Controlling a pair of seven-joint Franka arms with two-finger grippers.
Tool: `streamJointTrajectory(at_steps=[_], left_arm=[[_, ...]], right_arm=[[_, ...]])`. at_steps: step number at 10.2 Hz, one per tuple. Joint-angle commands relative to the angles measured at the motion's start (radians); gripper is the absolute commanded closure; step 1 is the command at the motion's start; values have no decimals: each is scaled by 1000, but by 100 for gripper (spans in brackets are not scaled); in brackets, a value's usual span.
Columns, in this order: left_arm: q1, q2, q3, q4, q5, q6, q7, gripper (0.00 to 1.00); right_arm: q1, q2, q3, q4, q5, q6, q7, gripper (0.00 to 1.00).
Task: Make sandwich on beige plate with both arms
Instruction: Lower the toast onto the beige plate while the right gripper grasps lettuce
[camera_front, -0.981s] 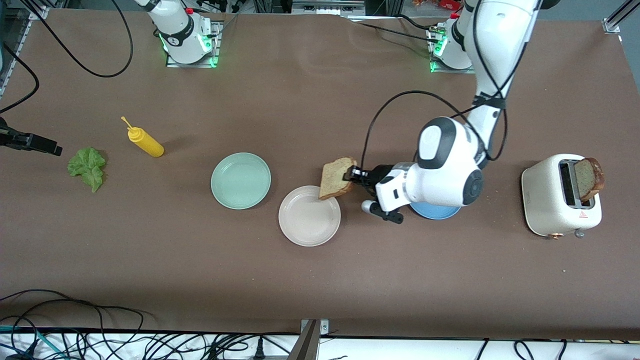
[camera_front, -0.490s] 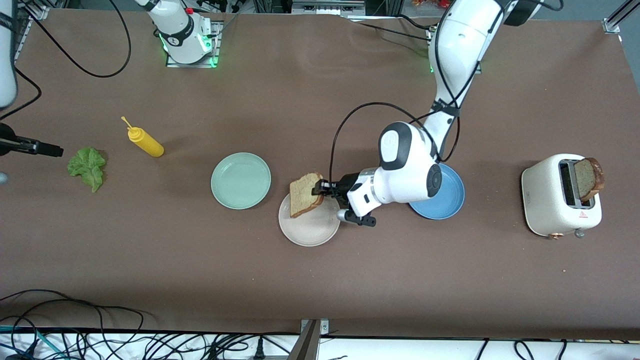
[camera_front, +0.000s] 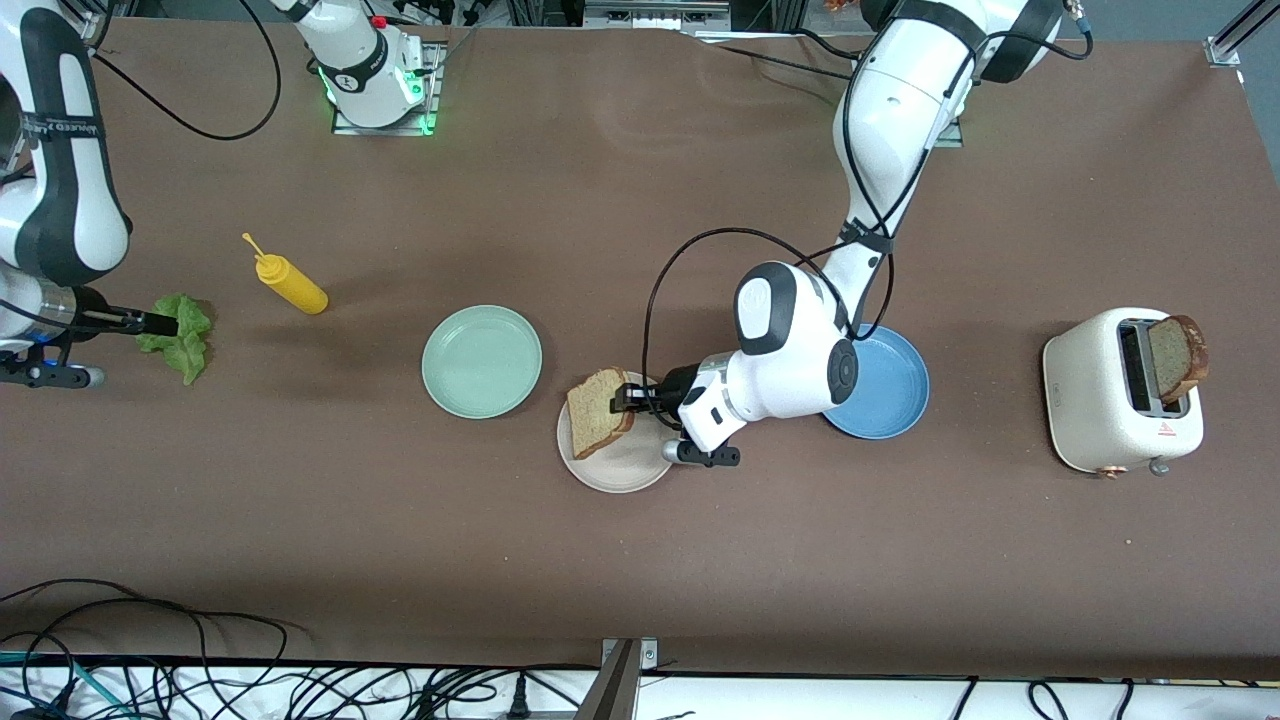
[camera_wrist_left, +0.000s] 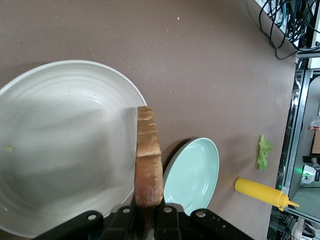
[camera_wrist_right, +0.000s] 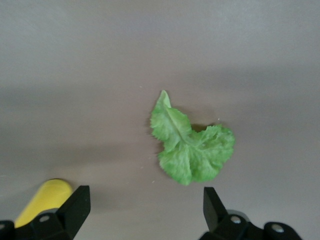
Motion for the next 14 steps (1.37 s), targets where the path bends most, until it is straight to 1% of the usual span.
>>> streamJointTrajectory(at_steps=[1, 3, 4, 5, 6, 7, 8, 9, 11, 12, 13, 14], left_arm=[[-21, 32, 16, 37, -39, 9, -6, 100], [-31, 40, 16, 27, -37, 32, -6, 100], [-31, 46, 16, 28, -37, 37, -6, 100], [-29, 49, 18, 25, -33, 35, 2, 82], [-29, 50, 18, 20, -25, 35, 7, 39], [-29, 52, 18, 20, -20, 35, 7, 13], [-29, 50, 22, 20, -20, 35, 5, 0], [-28, 47, 25, 20, -7, 35, 4, 0], [-11, 35, 27, 10, 135, 18, -6, 0], [-2, 23, 27, -1, 177, -4, -6, 0], [14, 15, 29, -1, 220, -46, -6, 0], [27, 0, 29, -1, 269, -81, -6, 0]], right_arm=[[-22, -31, -22, -112, -17, 136, -107, 0], [-45, 16, -44, -148, -17, 240, -200, 0], [-61, 44, -44, -172, -17, 311, -236, 0], [-73, 63, -44, -195, -17, 372, -253, 0], [-73, 78, -44, -208, -17, 411, -256, 0], [-76, 102, -44, -208, -17, 423, -261, 0], [-87, 113, -44, -208, -15, 442, -267, 0], [-88, 121, -44, -208, -12, 443, -267, 0], [-93, 136, -44, -208, -4, 444, -264, 0], [-98, 141, -44, -208, -1, 444, -264, 6], [-105, 144, -42, -206, -1, 444, -264, 15], [-105, 146, -41, -206, -1, 440, -262, 34]])
